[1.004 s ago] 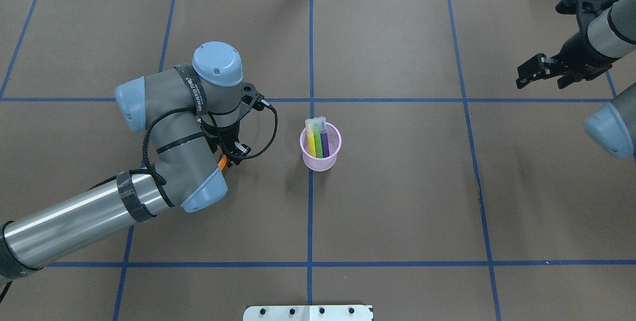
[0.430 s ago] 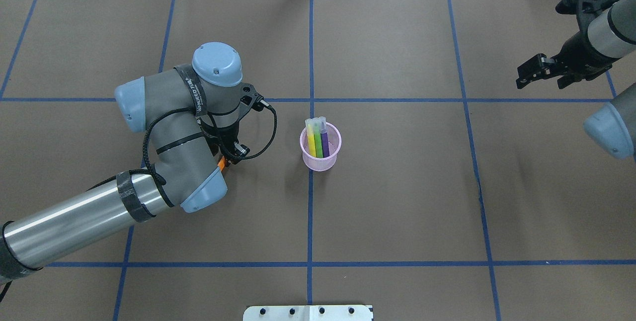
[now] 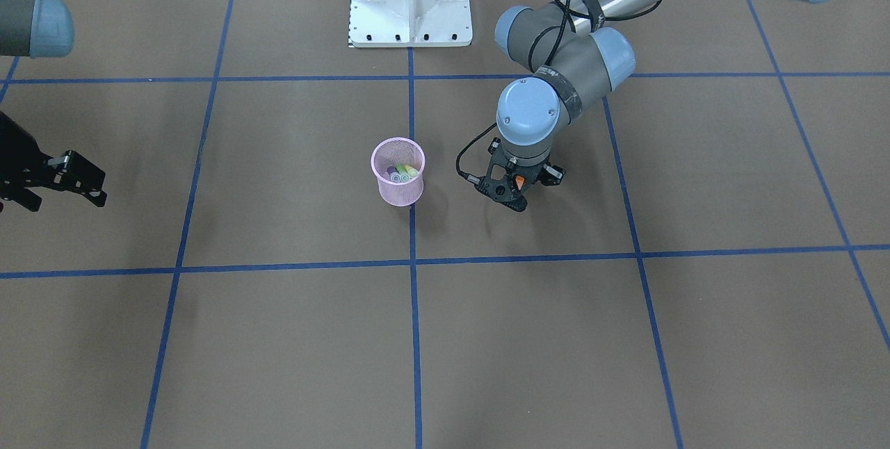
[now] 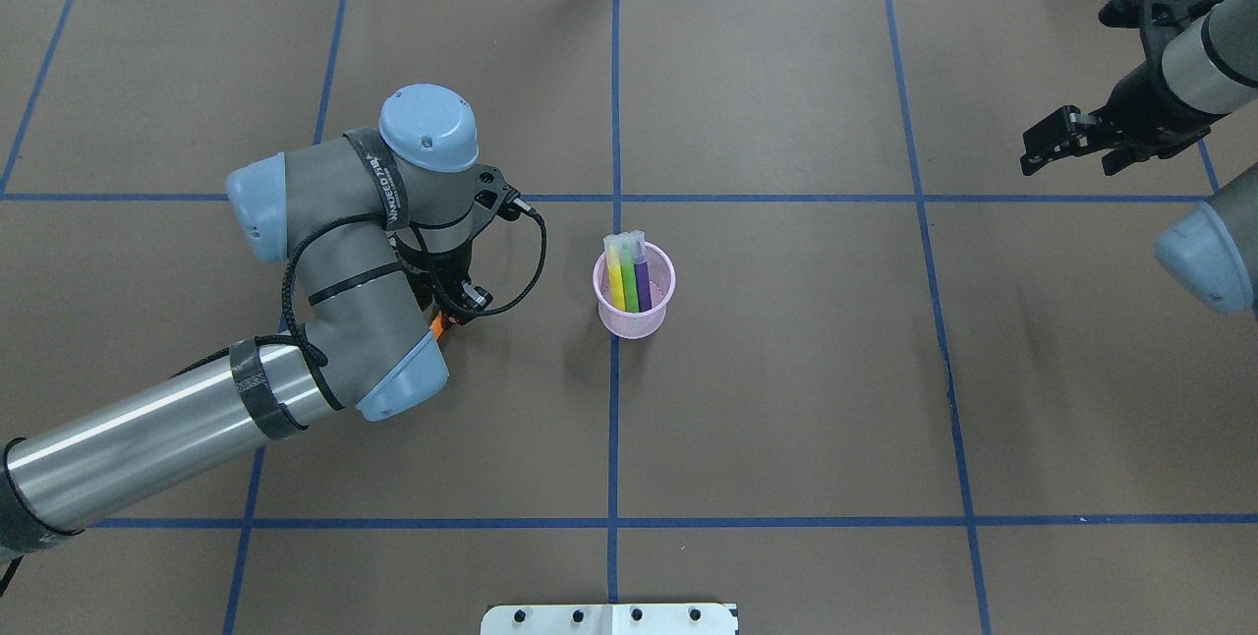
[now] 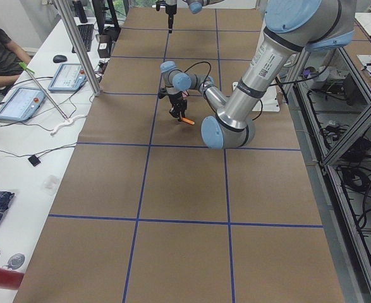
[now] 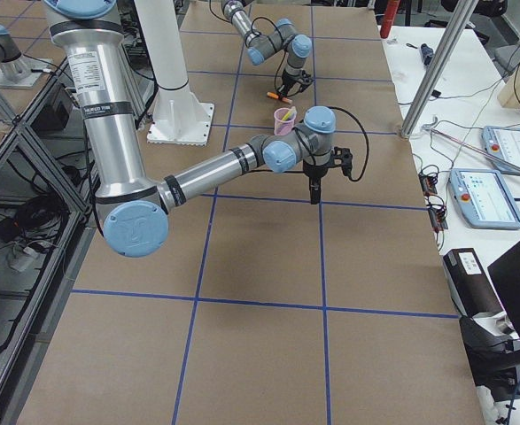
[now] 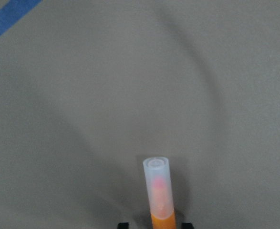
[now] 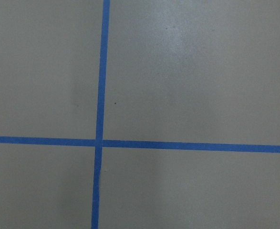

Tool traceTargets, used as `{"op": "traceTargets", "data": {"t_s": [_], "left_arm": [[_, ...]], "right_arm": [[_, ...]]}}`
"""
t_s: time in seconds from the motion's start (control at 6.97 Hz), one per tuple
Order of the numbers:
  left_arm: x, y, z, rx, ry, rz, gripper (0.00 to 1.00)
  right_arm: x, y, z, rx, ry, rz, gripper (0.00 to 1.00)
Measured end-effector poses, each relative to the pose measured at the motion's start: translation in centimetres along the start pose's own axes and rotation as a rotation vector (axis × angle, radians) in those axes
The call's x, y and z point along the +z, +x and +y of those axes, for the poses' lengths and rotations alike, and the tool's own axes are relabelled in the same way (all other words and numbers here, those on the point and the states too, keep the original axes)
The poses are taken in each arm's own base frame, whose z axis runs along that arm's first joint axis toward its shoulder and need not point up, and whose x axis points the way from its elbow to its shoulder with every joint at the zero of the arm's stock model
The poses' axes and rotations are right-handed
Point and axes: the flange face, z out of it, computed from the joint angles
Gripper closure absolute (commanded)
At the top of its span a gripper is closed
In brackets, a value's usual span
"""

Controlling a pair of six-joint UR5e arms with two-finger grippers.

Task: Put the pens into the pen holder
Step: 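Lower the left gripper and grasp the orange marker, then carry the orange marker over the pink cup and drop it in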

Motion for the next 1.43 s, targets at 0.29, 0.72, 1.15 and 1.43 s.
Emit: {"op": "traceTargets", "data": {"t_s": [0.29, 0.72, 1.15, 1.43], "left_arm": [[0.1, 0.0, 0.0, 0.0, -0.001, 0.0, 1.0], [-3.0, -0.6, -0.2, -0.015, 0.017, 0.068, 1.0], [-14.4, 2.6, -0.1, -0.05, 0.194, 0.173, 1.0], [-20.4, 6.5, -0.3, -0.086, 0.376, 0.184, 1.0]], "right_arm": [[0.0, 0.0, 0.0, 0.0, 0.001, 0.0, 0.01], [-0.3, 0.0, -0.3, 0.002, 0.007, -0.001, 0.01], [-0.6, 0.0, -0.4, 0.005, 0.013, -0.002, 0.01], [-0.7, -0.2, -0.6, 0.005, 0.016, -0.004, 0.01]]}}
